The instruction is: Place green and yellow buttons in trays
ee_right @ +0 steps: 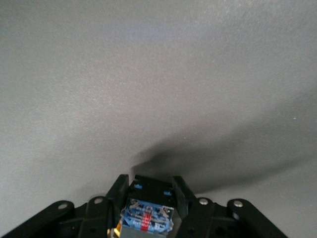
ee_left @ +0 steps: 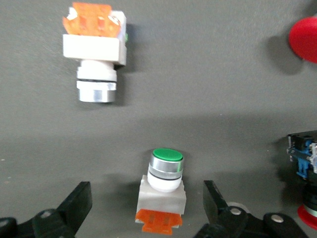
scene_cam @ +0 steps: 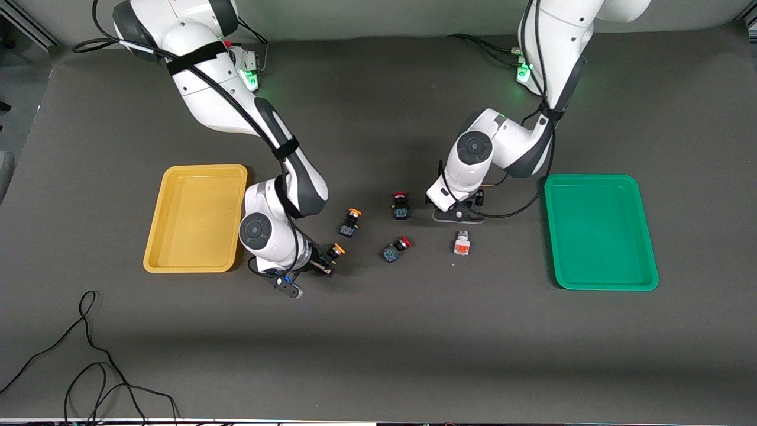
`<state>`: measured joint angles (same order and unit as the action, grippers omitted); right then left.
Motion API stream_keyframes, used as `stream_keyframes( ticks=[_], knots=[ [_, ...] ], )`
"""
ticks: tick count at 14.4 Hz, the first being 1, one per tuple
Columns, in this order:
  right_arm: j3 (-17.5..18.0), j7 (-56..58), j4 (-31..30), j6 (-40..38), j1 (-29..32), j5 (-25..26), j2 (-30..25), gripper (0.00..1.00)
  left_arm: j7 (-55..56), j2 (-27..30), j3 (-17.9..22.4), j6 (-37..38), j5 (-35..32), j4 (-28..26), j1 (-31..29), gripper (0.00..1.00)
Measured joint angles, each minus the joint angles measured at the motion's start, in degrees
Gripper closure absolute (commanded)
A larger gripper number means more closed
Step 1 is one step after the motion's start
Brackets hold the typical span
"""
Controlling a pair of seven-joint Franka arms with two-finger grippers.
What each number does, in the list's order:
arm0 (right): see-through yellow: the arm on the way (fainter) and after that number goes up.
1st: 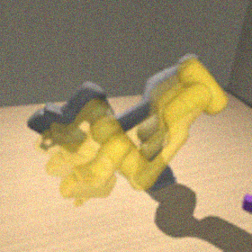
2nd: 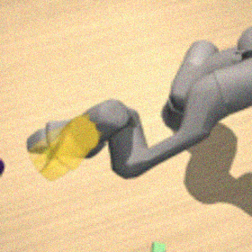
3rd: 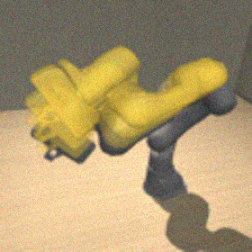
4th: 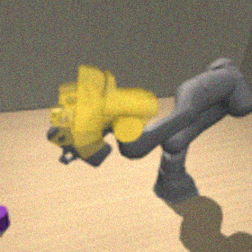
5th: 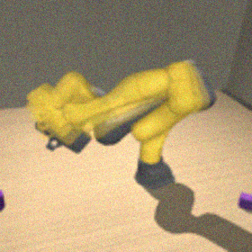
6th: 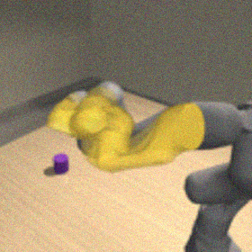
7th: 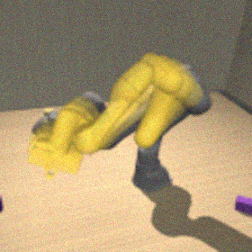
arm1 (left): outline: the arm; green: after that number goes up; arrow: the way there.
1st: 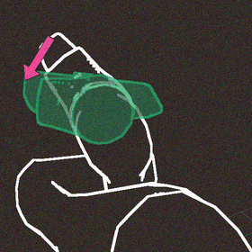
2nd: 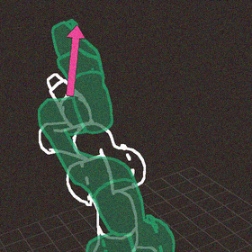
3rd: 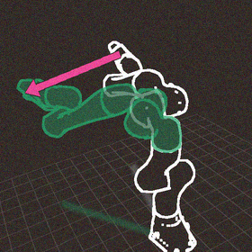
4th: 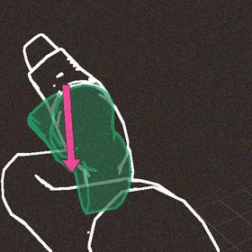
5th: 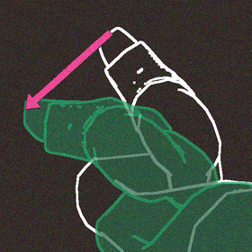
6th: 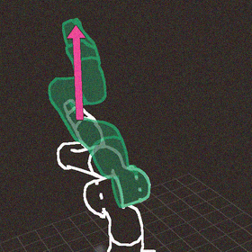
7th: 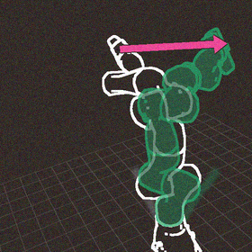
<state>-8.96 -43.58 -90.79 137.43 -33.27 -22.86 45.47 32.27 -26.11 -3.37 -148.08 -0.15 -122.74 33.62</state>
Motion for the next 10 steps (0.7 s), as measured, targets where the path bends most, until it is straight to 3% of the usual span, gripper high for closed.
stream_keyframes(
  ticks=[1,3,5,7,10],
  knots=[
    [-0.4,0.0,1.2,-2.6,0.3,0.0,-0.1,1.00,0.0,-0.2,0.0,0.0,0.0,0.0,0.2,0.11],
    [-0.8,0.9,4.7,-9.9,2.3,0.0,-0.8,1.00,0.3,-0.2,0.0,0.0,-0.1,0.1,0.6,0.48],
    [-1.4,6.5,6.6,-17.8,5.5,0.0,-3.4,1.00,1.7,-0.2,0.0,0.0,-0.1,0.1,0.9,0.69],
    [-3.3,15.3,5.8,-24.3,8.9,0.2,-7.0,1.00,2.6,-0.2,0.0,0.0,-0.1,0.1,1.2,0.71],
    [-9.1,28.5,-3.0,-24.1,10.4,2.0,-11.5,1.00,3.9,0.1,0.3,0.7,-0.1,0.9,1.2,0.71]
  ],
)
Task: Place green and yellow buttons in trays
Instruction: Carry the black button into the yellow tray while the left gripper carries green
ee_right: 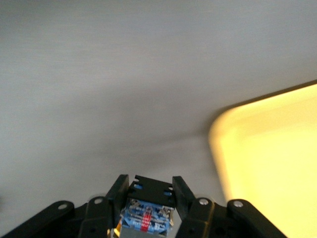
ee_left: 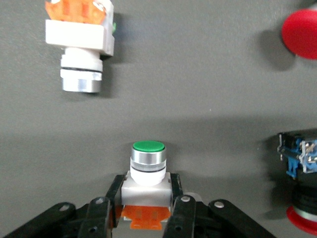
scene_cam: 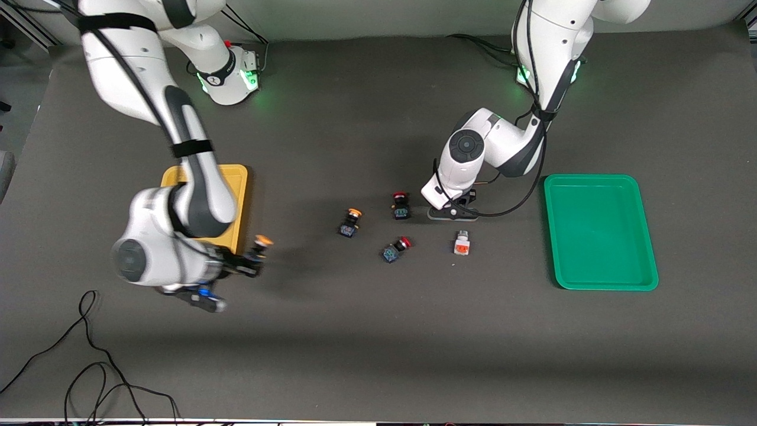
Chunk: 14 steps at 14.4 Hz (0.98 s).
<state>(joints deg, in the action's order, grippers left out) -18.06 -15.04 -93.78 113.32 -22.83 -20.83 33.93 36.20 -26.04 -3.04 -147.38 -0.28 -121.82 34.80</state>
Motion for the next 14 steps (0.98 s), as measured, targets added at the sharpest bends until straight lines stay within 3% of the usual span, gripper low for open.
stream_keyframes(
  ticks=[4,6,7,8,9,10,14],
  knots=[
    [-6.2,16.5,-17.4,13.2,-0.2,2.9,-3.8,1.00,0.8,5.0,0.9,15.1,0.3,8.2,-3.3,0.70],
    [-9.8,23.8,-23.3,16.4,-0.1,3.0,-5.1,1.00,0.5,8.2,1.0,23.0,1.0,12.8,-6.6,0.70],
    [-11.6,27.0,-25.1,17.2,-0.1,3.0,-5.5,0.95,-0.2,9.6,1.1,25.8,1.2,14.2,-8.4,0.70],
    [-13.2,30.1,-26.3,17.6,-0.1,3.0,-5.9,0.53,-1.9,10.9,1.1,28.1,1.7,15.0,-10.5,0.70],
    [-14.3,32.2,-27.1,18.0,0.0,3.0,-6.2,0.37,-4.7,12.0,1.2,30.2,2.4,15.3,-12.8,0.70],
    [-14.9,33.2,-27.4,18.1,0.0,3.0,-6.5,0.00,-8.1,13.1,1.3,32.6,2.9,15.4,-15.5,0.70],
    [-15.0,33.4,-27.6,17.2,-0.6,2.9,-8.4,0.00,-25.5,15.8,1.7,39.2,3.2,15.3,-29.1,0.68]
  ],
)
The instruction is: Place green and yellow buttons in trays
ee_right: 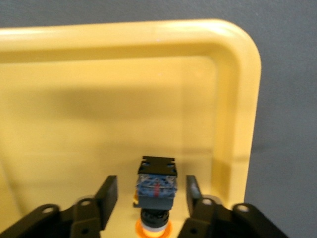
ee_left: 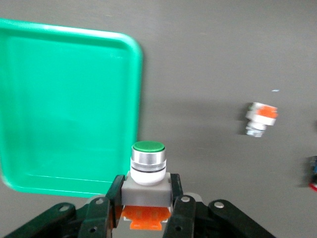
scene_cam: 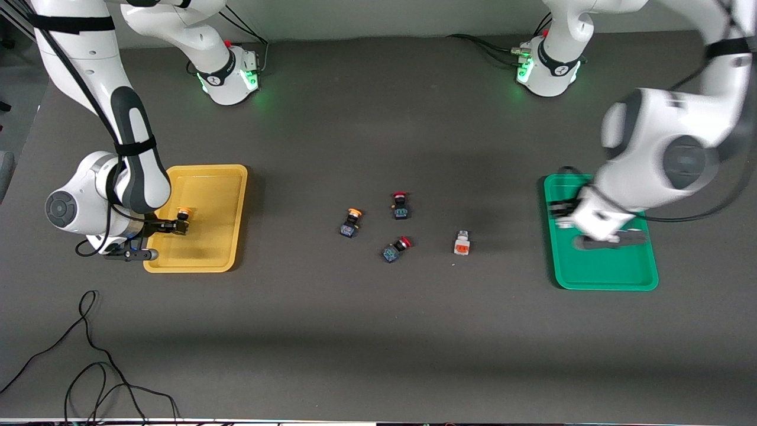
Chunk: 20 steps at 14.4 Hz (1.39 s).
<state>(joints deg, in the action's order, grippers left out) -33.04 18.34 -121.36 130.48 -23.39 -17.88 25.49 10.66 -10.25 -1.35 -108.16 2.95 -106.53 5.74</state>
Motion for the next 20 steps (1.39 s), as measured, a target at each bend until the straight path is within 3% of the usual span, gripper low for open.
stream_keyframes(
  ticks=[3,6,10,11,12,13,17,20],
  knots=[
    [1.4,-8.1,1.8,-5.8,-2.9,-0.1,-3.6,0.00,-9.2,-1.3,0.1,-1.2,-2.0,-1.9,-7.0,0.67],
    [2.9,-27.4,4.7,-7.1,-15.5,-2.2,-5.1,0.00,-11.0,-5.4,0.0,-11.3,-3.7,-7.1,-8.5,0.65],
    [3.6,-47.3,9.4,-6.9,-31.4,-9.5,-0.9,0.00,-11.0,-12.7,-0.3,-26.6,-5.6,-13.9,-8.7,0.65],
    [3.6,-50.3,10.8,-6.5,-33.8,-11.1,0.8,0.00,-11.0,-13.7,-0.3,-28.1,-5.6,-14.4,-9.0,0.56],
    [3.6,-53.0,12.0,-5.3,-35.8,-12.8,2.6,0.00,-11.0,-14.1,-0.3,-28.4,-5.7,-14.5,-9.2,0.15],
    [3.6,-55.4,13.4,-3.9,-37.5,-14.6,4.4,0.00,-11.0,-14.1,-0.3,-28.5,-5.7,-14.4,-9.4,0.00],
    [3.6,-61.5,21.1,-2.3,-40.5,-17.7,13.5,0.00,-11.0,-12.8,-0.3,-26.6,-5.9,-11.9,-9.6,0.00],
    [3.4,-62.0,24.3,-1.2,-40.4,-18.0,18.4,0.07,-11.0,-10.9,-0.3,-14.9,-5.9,-4.1,-9.6,0.00]
  ],
)
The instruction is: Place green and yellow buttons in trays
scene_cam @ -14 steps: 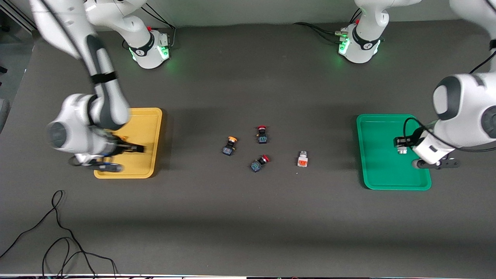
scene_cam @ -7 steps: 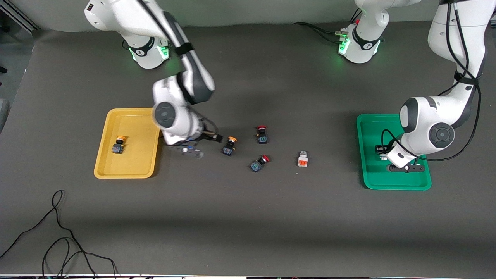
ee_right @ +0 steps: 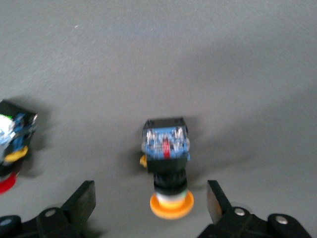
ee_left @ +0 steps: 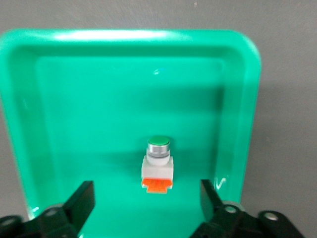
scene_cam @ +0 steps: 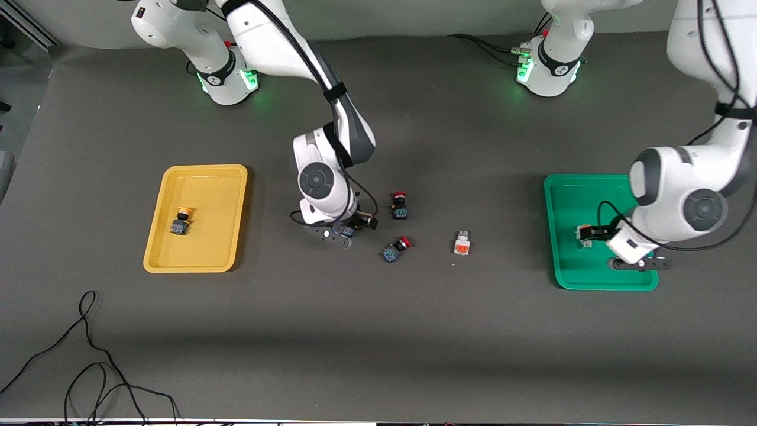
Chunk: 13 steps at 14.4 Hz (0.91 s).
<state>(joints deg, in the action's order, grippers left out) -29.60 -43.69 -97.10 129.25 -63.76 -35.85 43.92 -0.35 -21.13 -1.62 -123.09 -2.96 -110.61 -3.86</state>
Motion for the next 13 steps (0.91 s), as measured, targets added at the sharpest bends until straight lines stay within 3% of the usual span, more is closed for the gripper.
stream_keyframes(
  ticks=[2,3,4,7,10,13],
  knots=[
    [-0.2,0.0,0.4,0.2,0.1,0.0,1.2,0.41,0.0,0.8,-0.1,5.6,0.0,5.8,0.0,0.00],
    [-0.2,0.1,0.5,0.2,0.1,0.0,1.4,0.76,0.0,0.9,-0.3,7.1,0.0,7.9,0.0,0.00],
    [-0.2,0.3,0.5,0.2,0.1,0.0,1.5,1.00,0.1,1.0,-0.7,7.9,0.1,9.2,0.1,0.00],
    [-0.5,0.6,0.5,0.2,0.1,0.0,1.5,1.00,3.9,0.8,-3.4,7.9,0.5,10.2,1.8,0.00],
    [-1.4,0.9,0.8,-0.2,0.2,0.0,1.3,1.00,13.3,-0.4,-6.5,7.7,0.6,11.5,7.8,0.00],
    [-6.7,5.3,3.2,-7.1,0.3,0.1,0.0,1.00,22.2,-3.4,-7.6,3.9,0.7,12.7,15.4,0.00]
  ],
)
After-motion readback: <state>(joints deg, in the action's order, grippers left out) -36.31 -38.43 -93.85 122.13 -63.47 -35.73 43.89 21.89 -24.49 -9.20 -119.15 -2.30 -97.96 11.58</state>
